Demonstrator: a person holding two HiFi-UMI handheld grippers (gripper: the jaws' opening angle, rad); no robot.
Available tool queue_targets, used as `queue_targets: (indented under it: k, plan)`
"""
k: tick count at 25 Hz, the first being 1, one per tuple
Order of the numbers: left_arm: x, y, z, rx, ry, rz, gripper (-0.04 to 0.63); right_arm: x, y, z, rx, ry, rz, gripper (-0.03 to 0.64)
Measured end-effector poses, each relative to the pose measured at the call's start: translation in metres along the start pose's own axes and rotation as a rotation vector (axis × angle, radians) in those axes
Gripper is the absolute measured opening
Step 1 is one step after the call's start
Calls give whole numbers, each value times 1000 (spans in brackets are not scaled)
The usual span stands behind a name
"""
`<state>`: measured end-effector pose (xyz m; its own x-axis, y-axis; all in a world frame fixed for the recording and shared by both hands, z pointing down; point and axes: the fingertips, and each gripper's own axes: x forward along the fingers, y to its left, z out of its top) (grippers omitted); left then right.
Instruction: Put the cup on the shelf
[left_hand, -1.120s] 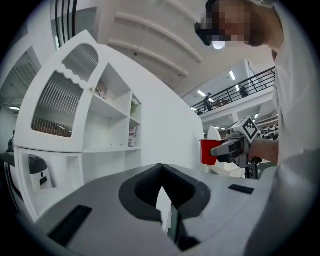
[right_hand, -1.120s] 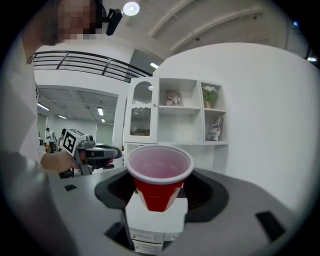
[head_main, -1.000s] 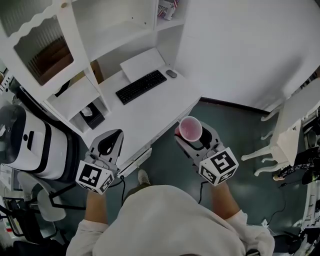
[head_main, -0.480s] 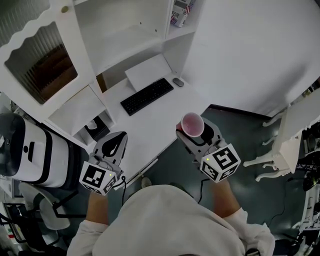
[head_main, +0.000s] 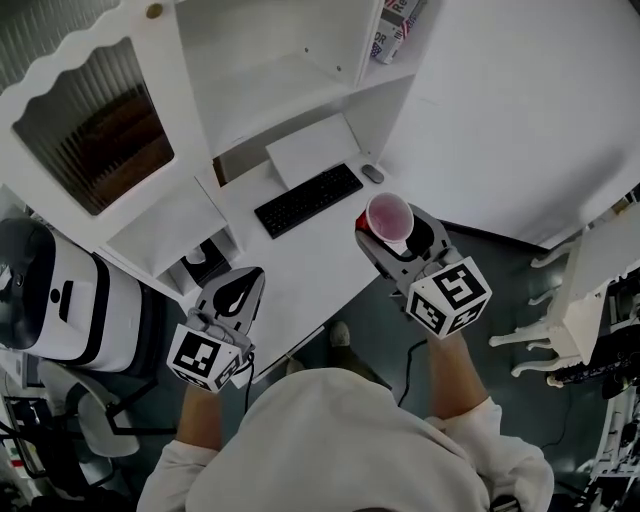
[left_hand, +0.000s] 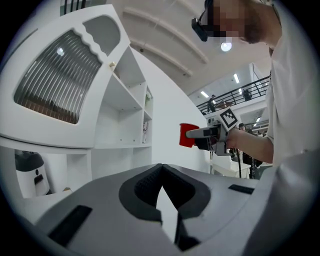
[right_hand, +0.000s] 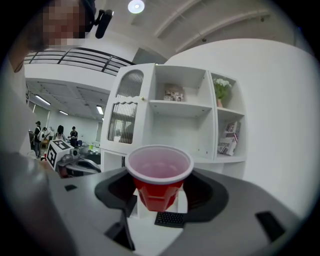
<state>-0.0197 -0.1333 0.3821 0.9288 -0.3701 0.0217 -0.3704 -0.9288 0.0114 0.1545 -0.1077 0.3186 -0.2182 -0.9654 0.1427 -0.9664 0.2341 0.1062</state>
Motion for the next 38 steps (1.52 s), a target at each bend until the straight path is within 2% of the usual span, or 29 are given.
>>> queue_targets:
  k: [17, 28, 38]
  plan:
    - [25, 38, 10, 2, -24, 137, 1, 114, -77, 50, -81, -11, 93, 295]
    - [33, 55, 5, -19, -23, 200, 0, 176, -97, 79, -104, -6, 156, 295]
    - [26, 66, -6, -43, -14, 268, 1, 223, -107, 87, -100, 15, 201, 295]
